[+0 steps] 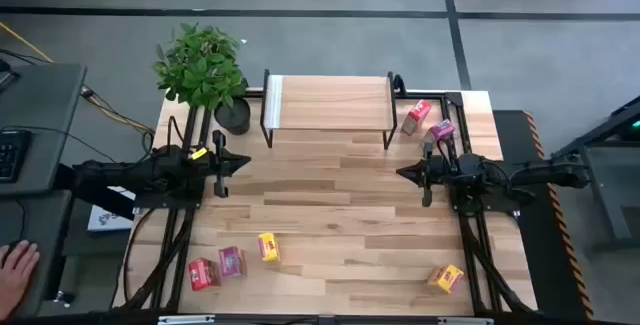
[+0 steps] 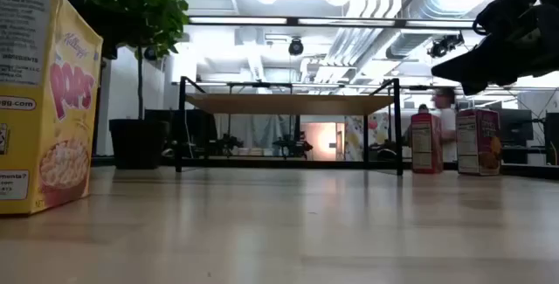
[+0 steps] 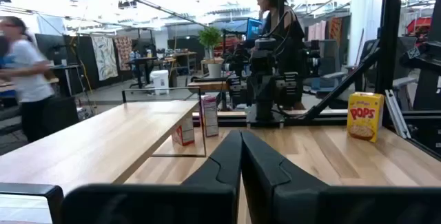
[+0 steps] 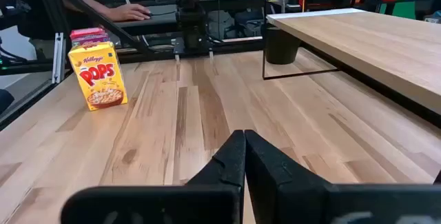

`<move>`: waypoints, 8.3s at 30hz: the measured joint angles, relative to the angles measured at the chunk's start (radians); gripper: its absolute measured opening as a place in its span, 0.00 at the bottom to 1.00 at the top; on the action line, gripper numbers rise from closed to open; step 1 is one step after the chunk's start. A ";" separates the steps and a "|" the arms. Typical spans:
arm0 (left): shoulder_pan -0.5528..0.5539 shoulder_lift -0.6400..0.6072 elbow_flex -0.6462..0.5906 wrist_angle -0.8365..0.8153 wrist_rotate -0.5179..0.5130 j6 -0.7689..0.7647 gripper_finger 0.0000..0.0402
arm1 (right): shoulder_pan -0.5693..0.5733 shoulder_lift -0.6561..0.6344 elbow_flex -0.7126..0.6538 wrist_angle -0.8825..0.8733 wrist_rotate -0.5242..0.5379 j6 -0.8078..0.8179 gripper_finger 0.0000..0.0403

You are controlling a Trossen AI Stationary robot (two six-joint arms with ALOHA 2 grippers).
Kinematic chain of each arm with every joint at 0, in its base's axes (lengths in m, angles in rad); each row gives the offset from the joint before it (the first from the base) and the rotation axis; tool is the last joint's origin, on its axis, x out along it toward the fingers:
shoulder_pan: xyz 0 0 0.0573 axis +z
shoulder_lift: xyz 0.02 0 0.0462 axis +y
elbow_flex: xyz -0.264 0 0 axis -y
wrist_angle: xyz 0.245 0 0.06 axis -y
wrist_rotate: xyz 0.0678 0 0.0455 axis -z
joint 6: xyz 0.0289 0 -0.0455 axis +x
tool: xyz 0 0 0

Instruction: Stack cereal on shelf

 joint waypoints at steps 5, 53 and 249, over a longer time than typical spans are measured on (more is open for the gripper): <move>0.000 0.000 0.000 0.000 0.000 0.000 0.00 | 0.000 0.000 0.000 0.000 0.000 0.000 0.00; 0.000 0.000 0.000 0.000 0.000 0.000 0.00 | 0.000 0.000 0.000 0.000 0.000 0.000 0.00; 0.000 0.000 0.000 0.000 0.000 0.000 0.00 | -0.776 0.880 0.716 -1.037 0.259 1.702 0.82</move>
